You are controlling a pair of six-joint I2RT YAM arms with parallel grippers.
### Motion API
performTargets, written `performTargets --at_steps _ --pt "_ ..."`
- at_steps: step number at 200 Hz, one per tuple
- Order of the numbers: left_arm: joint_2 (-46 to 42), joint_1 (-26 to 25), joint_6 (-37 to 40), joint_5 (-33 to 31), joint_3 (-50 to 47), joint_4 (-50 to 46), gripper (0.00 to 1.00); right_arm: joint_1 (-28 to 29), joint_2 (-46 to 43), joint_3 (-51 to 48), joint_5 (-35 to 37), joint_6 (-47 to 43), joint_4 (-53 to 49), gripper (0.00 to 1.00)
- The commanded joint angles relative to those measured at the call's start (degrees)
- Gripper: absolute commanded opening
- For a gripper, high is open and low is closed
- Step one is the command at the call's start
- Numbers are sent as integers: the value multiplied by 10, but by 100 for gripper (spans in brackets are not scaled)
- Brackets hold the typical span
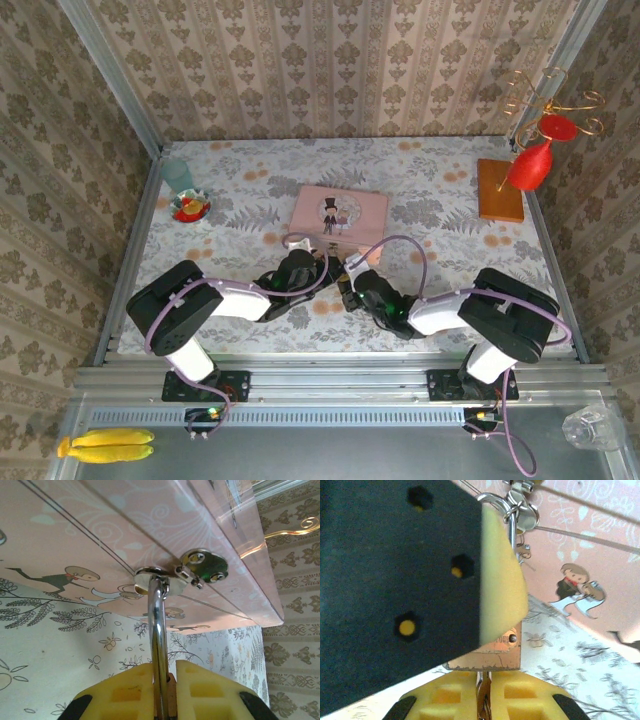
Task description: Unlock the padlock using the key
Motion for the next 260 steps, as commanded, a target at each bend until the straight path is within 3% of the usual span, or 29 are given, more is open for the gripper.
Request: performTargets --at_steps 1,36,95,130,156,179,212,260 --pt "-21 -2 12 -6 -5 20 0 -28 -4 -14 -92 130 65 1" --pt "-18 -2 12 -6 -9 27 0 -50 36 -24 -141 232 129 0" --pt "-15 -2 1 -12 -23 39 2 -51 42 -21 -149 261 139 0" --pt "-9 0 -5 -11 -31 50 12 -49 28 -15 -136 232 98 0" --pt "-25 7 -2 -21 -45 44 32 -48 7 -15 -116 205 58 0" --pt "-50 12 8 -35 -45 -27 46 -48 -1 -12 -113 195 36 0" --pt "-65 27 -1 -41 -81 19 54 -48 -3 -12 -104 187 23 0" --pt "-53 28 12 -13 -60 16 56 -47 15 -3 -129 198 35 0"
